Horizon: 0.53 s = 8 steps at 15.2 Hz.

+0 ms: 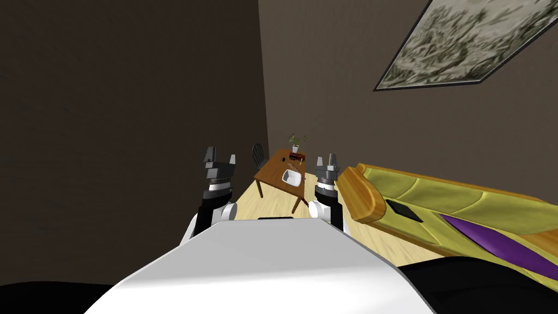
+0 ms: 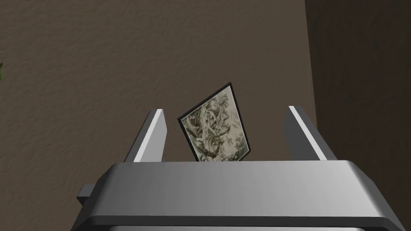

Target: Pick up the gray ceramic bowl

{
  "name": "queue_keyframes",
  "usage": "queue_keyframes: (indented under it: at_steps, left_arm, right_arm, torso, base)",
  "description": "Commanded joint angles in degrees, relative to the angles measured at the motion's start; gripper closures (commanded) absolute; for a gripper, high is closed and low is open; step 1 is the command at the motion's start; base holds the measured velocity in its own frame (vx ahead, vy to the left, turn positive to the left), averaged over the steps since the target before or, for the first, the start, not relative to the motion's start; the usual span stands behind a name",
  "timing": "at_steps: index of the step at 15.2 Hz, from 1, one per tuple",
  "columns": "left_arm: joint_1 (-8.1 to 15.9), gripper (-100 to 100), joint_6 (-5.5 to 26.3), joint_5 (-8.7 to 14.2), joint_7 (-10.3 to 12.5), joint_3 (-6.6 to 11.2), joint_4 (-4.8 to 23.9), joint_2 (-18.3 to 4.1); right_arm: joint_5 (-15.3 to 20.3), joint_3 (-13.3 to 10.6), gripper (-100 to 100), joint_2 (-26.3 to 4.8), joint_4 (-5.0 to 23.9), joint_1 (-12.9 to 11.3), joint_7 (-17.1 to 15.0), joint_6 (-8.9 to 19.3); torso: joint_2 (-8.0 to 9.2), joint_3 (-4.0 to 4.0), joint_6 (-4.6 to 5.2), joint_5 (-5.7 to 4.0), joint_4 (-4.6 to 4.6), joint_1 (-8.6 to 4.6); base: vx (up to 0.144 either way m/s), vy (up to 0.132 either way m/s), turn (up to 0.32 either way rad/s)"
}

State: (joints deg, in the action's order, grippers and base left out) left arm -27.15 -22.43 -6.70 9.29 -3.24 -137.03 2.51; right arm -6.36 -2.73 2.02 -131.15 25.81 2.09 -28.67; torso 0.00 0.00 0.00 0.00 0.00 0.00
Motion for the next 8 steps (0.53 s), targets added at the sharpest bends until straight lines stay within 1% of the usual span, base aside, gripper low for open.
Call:
queue_keyframes:
  at_steps: [1,2,4,5,6,7,8]
  left_arm:
    - [0.0,0,0.0,0.0,0.0,0.0,0.0,0.0]
    - [0.0,0,0.0,0.0,0.0,0.0,0.0,0.0]
    - [0.0,0,0.0,0.0,0.0,0.0,0.0,0.0]
    - [0.0,0,0.0,0.0,0.0,0.0,0.0,0.0]
    - [0.0,0,0.0,0.0,0.0,0.0,0.0,0.0]
    - [0.0,0,0.0,0.0,0.0,0.0,0.0,0.0]
    - [0.0,0,0.0,0.0,0.0,0.0,0.0,0.0]
  right_arm:
    - [0.1,0.0,-100,-2.6,0.1,0.2,0.7,0.5]
    - [0.1,0.0,-100,-2.6,0.1,0.2,0.7,0.5]
    - [0.4,-0.1,-100,-5.8,0.5,0.7,2.4,1.8]
    - [0.4,-0.1,-100,-6.3,0.5,0.7,2.4,1.8]
    - [0.6,-0.1,-100,-8.1,0.7,1.0,3.6,2.7]
    - [0.6,-0.1,-100,-8.1,0.7,1.0,3.6,2.7]
    - [0.9,-0.2,-100,-9.7,1.0,1.4,5.0,3.7]
  torso:
    - [0.0,0.0,0.0,0.0,0.0,0.0]
    - [0.0,0.0,-0.01,0.0,0.0,0.0]
    - [-0.02,-0.01,-0.01,0.0,-0.01,0.0]
    - [-0.03,-0.02,-0.01,0.0,-0.01,0.01]
    - [-0.04,-0.02,-0.01,0.0,-0.01,0.01]
    - [-0.06,-0.03,-0.01,0.0,-0.01,0.02]
    - [-0.07,-0.04,-0.01,0.01,-0.02,0.02]
  base:
    - [0.003,0.004,0.041]
    - [0.006,0.004,0.041]
    - [0.009,0.008,0.069]
    - [0.013,0.009,0.06]
    - [0.018,0.011,0.067]
    - [0.018,0.011,0.062]
    - [0.018,0.014,0.095]
